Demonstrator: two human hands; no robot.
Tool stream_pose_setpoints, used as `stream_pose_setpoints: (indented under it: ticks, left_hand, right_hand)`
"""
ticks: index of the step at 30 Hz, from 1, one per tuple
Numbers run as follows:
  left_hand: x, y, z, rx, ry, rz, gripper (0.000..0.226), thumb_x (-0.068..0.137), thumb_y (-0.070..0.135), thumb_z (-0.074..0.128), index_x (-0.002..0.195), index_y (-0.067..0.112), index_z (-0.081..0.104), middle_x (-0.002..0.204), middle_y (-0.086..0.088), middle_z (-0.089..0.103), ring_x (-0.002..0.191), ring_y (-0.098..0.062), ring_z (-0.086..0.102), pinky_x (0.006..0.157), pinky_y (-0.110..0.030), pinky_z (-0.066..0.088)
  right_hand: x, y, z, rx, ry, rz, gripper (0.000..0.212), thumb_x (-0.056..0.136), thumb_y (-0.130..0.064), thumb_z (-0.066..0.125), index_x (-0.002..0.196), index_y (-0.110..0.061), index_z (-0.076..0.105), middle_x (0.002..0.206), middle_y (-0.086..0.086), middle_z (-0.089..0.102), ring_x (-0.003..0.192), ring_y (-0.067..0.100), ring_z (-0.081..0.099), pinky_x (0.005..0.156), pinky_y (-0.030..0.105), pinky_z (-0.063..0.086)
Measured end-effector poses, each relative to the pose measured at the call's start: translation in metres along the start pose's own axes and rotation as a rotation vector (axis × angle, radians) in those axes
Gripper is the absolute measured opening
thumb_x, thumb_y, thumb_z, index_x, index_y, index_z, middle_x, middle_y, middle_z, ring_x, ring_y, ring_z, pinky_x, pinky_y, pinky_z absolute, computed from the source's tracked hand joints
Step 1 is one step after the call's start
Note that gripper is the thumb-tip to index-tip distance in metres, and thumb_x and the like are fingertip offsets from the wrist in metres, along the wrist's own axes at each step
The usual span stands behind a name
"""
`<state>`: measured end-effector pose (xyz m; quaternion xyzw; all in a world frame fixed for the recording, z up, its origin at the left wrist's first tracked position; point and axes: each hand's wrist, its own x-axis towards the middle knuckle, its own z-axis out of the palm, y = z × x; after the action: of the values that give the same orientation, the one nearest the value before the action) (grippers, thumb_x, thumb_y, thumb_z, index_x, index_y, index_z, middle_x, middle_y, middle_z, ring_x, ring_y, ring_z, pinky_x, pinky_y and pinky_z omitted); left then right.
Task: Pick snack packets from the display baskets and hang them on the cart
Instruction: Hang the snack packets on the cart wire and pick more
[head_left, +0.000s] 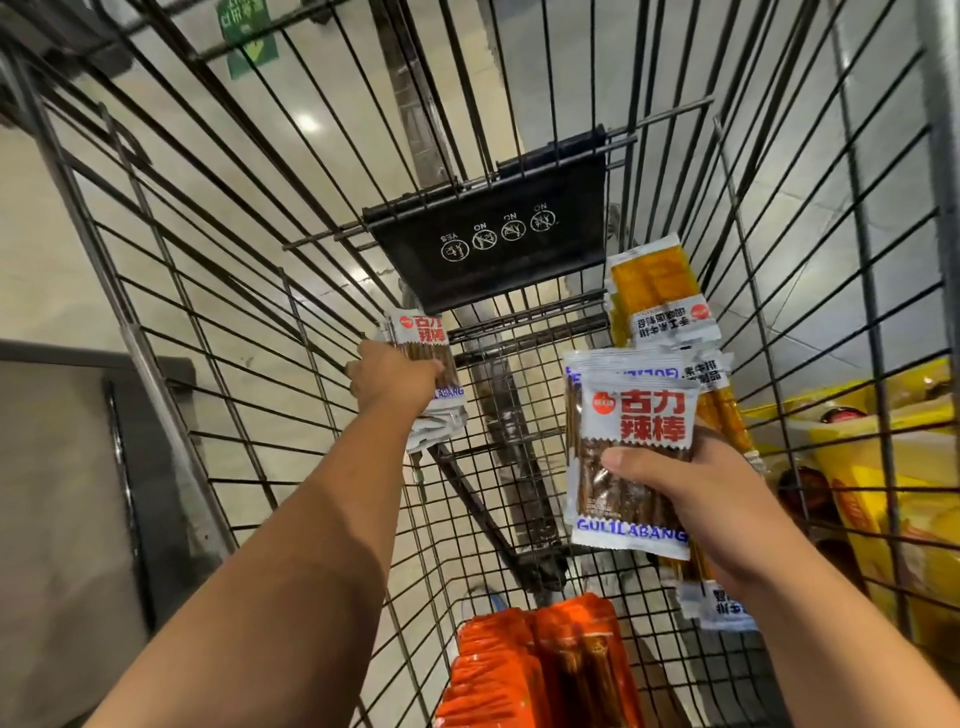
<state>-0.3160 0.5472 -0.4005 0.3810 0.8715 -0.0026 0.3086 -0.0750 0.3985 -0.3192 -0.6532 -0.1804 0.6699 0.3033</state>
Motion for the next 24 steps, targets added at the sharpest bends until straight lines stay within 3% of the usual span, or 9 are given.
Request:
stream_pose_setpoints:
  ticks: [4,7,10,13,15,19,24]
  left_hand:
    - [-0.012,-0.002,-0.010,-0.007,-0.025,0.080,0.060,0.085,0.027,0.079,0.126,0.011,0.039,0.120,-0.017,0.061,0.112,-0.037,0.061,0.072,-0.037,0.051]
    - [-0.038,-0.002,-0.028,-0.110,-0.110,0.108,0.057,0.076,0.034,0.080,0.118,0.014,0.047,0.108,-0.011,0.068,0.098,-0.033,0.069,0.076,-0.045,0.061]
    - [-0.083,-0.003,-0.056,-0.355,-0.342,0.088,0.039,0.081,0.018,0.079,0.118,0.016,0.064,0.101,-0.007,0.077,0.084,-0.027,0.076,0.075,-0.044,0.063]
    - [-0.144,-0.008,-0.092,-0.597,-0.605,0.060,0.031,0.089,0.007,0.071,0.118,0.016,0.064,0.102,-0.008,0.078,0.089,-0.027,0.077,0.071,-0.040,0.061]
    - [-0.175,-0.019,-0.112,-0.726,-0.691,0.073,0.035,0.088,0.005,0.069,0.122,0.014,0.063,0.108,-0.010,0.077,0.097,-0.029,0.075,0.076,-0.041,0.060]
    - [-0.225,-0.039,-0.149,-0.892,-0.779,0.110,0.058,0.079,0.000,0.072,0.132,0.016,0.057,0.115,-0.013,0.075,0.107,-0.033,0.072,0.095,-0.053,0.055]
    - [-0.287,-0.072,-0.211,-0.824,-0.896,0.294,0.087,0.067,0.006,0.080,0.143,0.025,0.043,0.112,-0.010,0.076,0.100,-0.033,0.074,0.091,-0.051,0.057]
  right_hand:
    - [-0.010,-0.003,0.002,0.095,0.004,0.019,0.043,0.067,-0.023,0.080,0.109,-0.022,0.071,0.102,0.002,0.078,0.094,0.023,0.076,0.096,0.052,0.054]
    - [-0.020,-0.008,0.000,0.162,0.010,0.018,0.049,0.063,-0.018,0.088,0.110,-0.019,0.072,0.105,0.005,0.078,0.097,0.027,0.075,0.099,0.054,0.052]
    - [-0.039,-0.019,0.000,0.247,0.056,-0.009,0.045,0.061,-0.015,0.085,0.105,-0.018,0.072,0.103,0.008,0.078,0.096,0.028,0.075,0.098,0.053,0.054]
    - [-0.065,-0.031,0.004,0.295,0.070,-0.041,0.045,0.061,-0.016,0.081,0.104,-0.015,0.072,0.103,0.011,0.078,0.097,0.032,0.074,0.098,0.052,0.054]
    - [-0.090,-0.038,0.007,0.292,0.068,-0.085,0.047,0.061,-0.012,0.085,0.106,-0.014,0.073,0.105,0.011,0.077,0.100,0.033,0.073,0.096,0.049,0.055]
    - [-0.152,-0.046,0.022,0.283,0.068,-0.161,0.052,0.065,-0.019,0.076,0.114,-0.004,0.069,0.103,0.014,0.077,0.093,0.030,0.075,0.079,0.037,0.061]
    - [-0.257,-0.038,0.052,0.286,0.097,-0.257,0.058,0.064,-0.020,0.079,0.119,-0.007,0.067,0.110,0.015,0.075,0.100,0.035,0.073,0.092,0.047,0.057]
